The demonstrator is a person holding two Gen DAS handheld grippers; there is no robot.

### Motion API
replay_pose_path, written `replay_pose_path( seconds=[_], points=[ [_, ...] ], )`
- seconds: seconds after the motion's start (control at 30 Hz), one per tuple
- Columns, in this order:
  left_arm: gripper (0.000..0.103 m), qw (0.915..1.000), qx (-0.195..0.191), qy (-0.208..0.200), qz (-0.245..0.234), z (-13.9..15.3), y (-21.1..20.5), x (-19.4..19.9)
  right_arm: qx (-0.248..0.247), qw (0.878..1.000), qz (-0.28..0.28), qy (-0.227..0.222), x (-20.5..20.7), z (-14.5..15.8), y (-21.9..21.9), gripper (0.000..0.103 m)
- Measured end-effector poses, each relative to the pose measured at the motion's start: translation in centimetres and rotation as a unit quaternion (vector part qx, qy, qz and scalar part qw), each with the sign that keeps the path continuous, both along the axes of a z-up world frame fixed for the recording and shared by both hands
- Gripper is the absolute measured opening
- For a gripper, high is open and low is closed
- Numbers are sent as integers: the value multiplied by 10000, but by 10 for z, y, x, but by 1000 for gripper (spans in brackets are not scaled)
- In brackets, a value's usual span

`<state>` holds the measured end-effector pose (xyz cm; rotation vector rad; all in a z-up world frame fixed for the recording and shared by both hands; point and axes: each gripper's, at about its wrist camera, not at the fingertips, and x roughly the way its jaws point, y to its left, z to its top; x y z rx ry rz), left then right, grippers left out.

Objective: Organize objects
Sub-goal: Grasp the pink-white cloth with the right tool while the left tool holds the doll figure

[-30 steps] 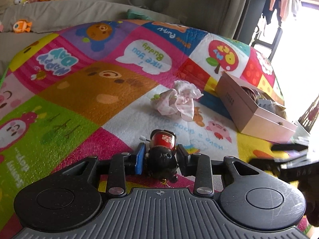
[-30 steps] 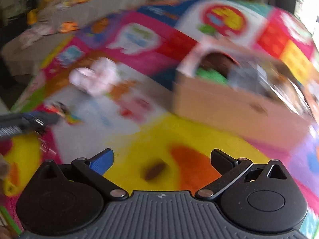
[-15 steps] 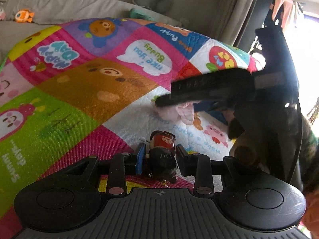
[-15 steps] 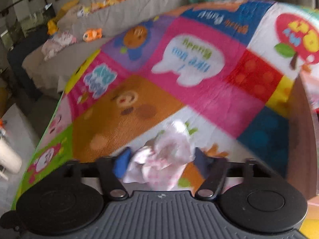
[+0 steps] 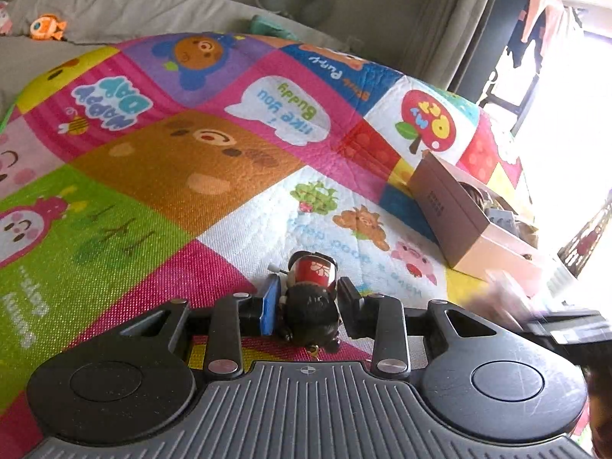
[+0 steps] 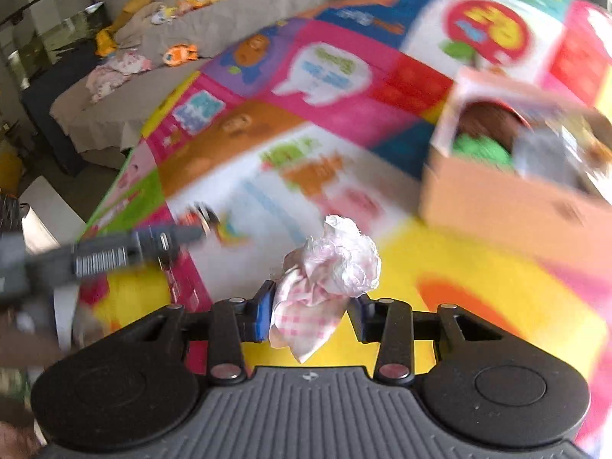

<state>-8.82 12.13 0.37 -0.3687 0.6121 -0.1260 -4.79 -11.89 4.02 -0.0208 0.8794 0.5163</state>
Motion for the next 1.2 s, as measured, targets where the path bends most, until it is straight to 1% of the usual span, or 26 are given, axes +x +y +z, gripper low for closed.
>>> replay_pose_path(
  seconds=[0.17, 0.2, 0.23, 0.27, 0.3, 0.33, 0.4, 0.43, 0.47, 0.53, 0.6, 0.73, 0.77, 0.83, 0.9, 0.93, 1.0, 1.07, 1.1, 1.13, 1.2],
  points=[
    [35, 9999, 130, 36, 14, 2, -4, 1, 56, 9992, -402, -14, -40, -8, -40, 40],
    [35, 9998, 180, 52, 13, 2, -5, 0, 86, 9988, -476, -56, -46, -10, -46, 43],
    [35, 9997, 245, 75, 13, 3, -8, 0, 83, 9984, -551, -120, -51, -11, -50, 51],
    [35, 9995, 314, 105, 11, 5, -11, 0, 62, 9979, -621, -190, -55, -12, -54, 58],
    [35, 9992, 366, 140, -17, 7, -15, -1, 42, 9972, -690, -274, -59, -13, -58, 70],
    [35, 9992, 355, 179, -86, 9, -19, -2, 13, 9962, -776, -383, -63, -14, -62, 78],
    [35, 9988, 205, 295, -335, 12, -28, -3, -120, 9943, -882, -589, -69, -15, -69, 84],
    [35, 9984, 192, 307, -424, 15, -34, -5, -225, 9932, -921, -682, -70, -15, -72, 87],
    [35, 9980, 253, 281, -510, 19, -40, -8, -341, 9916, -969, -780, -73, -15, -74, 88],
    [35, 9967, 425, 156, -680, 27, -54, -13, -510, 9883, -1041, -990, -78, -14, -77, 94],
    [35, 9952, 526, 68, -822, 34, -67, -16, -631, 9848, -1062, -1222, -86, -12, -81, 99],
    [35, 9915, 791, 67, -1030, 39, -87, -17, -835, 9765, -1162, -1612, -93, -7, -85, 99],
    [35, 9905, 840, 78, -1082, 38, -91, -17, -737, 9776, -1142, -1604, -92, -5, -87, 99],
    [35, 9893, 884, 112, -1158, 37, -96, -16, -333, 9835, -1012, -1465, -88, -1, -89, 99],
    [35, 9882, 936, 137, -1206, 35, -99, -17, 14, 9870, -859, -1361, -82, 1, -85, 96],
    [35, 9877, 965, 145, -1223, 35, -100, -17, 60, 9879, -786, -1338, -80, 0, -80, 92],
    [35, 9873, 1001, 164, -1225, 34, -101, -16, -35, 9887, -633, -1356, -74, -6, -67, 88],
    [35, 9871, 1018, 174, -1227, 33, -101, -15, -198, 9898, -555, -1297, -66, -15, -54, 74],
    [35, 9870, 1021, 183, -1228, 33, -101, -15, -233, 9912, -516, -1193, -61, -19, -50, 57],
    [35, 9870, 1016, 196, -1232, 33, -101, -13, -226, 9929, -467, -1075, -57, -22, -47, 42],
    [35, 9871, 971, 213, -1258, 35, -101, -10, -151, 9944, -420, -962, -51, -24, -46, 34]
  ],
)
